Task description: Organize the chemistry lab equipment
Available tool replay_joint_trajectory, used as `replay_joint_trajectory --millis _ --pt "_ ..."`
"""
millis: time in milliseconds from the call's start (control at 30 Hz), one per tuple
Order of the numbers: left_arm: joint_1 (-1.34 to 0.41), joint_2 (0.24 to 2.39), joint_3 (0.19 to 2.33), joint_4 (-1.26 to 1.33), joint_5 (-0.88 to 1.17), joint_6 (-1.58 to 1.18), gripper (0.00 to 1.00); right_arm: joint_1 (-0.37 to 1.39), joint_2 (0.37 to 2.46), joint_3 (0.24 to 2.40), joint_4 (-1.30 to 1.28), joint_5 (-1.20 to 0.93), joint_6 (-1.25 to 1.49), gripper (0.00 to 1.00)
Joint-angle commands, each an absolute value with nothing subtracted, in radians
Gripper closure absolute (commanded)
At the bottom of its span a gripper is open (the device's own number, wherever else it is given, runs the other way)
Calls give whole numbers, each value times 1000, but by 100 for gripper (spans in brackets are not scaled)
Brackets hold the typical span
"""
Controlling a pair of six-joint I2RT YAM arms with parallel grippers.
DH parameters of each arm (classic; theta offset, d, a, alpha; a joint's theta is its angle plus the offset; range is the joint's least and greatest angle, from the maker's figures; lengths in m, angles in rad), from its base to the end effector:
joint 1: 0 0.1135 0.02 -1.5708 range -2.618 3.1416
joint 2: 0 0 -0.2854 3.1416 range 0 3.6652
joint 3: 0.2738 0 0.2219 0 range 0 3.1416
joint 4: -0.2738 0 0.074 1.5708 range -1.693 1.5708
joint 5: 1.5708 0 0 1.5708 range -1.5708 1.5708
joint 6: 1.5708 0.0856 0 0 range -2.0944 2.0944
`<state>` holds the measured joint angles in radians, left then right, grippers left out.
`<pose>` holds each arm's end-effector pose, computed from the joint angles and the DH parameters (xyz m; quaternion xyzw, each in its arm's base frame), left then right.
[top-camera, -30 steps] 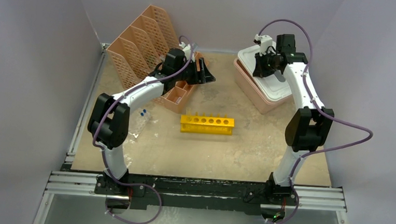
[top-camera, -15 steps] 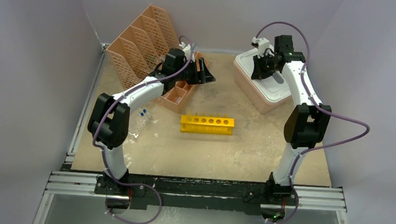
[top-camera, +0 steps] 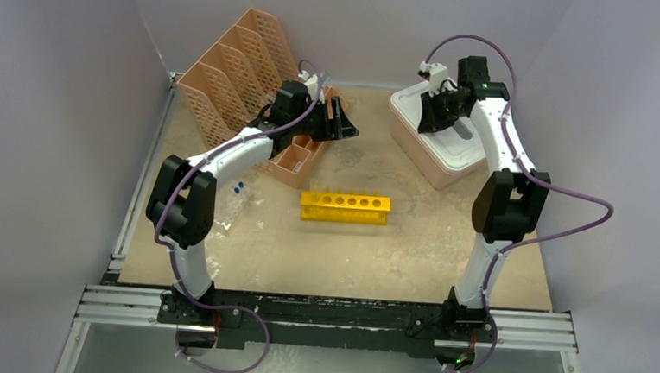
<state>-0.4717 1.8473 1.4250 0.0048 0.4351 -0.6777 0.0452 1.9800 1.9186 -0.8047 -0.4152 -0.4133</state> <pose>0.3898 -0.2393 0.2937 0.0329 0.8263 -0.4413 0.3485 0.4471 0.0548 0.3061 -0.2780 0.8782 0.1284 0.3674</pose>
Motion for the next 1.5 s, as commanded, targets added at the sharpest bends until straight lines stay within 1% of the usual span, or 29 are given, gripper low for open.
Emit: replay_joint_trajectory --millis 0,100,200,300,400,567,700,867,1000,1300,1467 --pt "-467 1836 1453 25 447 -667 37 51 2003 1974 -808 -451 -437 84" --pt "-468 1836 1454 25 445 -667 37 52 2004 1989 -804 -458 -412 72" --pt "-467 1838 1456 24 445 -667 37 52 1991 2005 -792 -502 -377 64" --pt "-467 1841 1459 22 445 -669 37 51 1979 2030 -791 -587 -339 59" --pt "-467 1841 1461 21 446 -669 37 51 1973 2041 -779 -565 -309 56" --pt "-468 1842 1460 21 445 -670 37 51 1971 2033 -749 -476 -268 55" --pt "-467 1843 1460 21 445 -672 37 51 1992 2025 -753 -422 -252 51" --pt "-467 1844 1456 17 445 -673 37 54 2026 2034 -780 -493 -257 48" --pt "-467 1842 1455 13 444 -674 37 58 2049 2033 -789 -499 -253 50" --pt "-467 1842 1458 5 443 -669 37 66 2075 2044 -802 -550 -255 56" --pt "-468 1842 1462 3 443 -667 37 67 2047 2052 -753 -412 -221 54"
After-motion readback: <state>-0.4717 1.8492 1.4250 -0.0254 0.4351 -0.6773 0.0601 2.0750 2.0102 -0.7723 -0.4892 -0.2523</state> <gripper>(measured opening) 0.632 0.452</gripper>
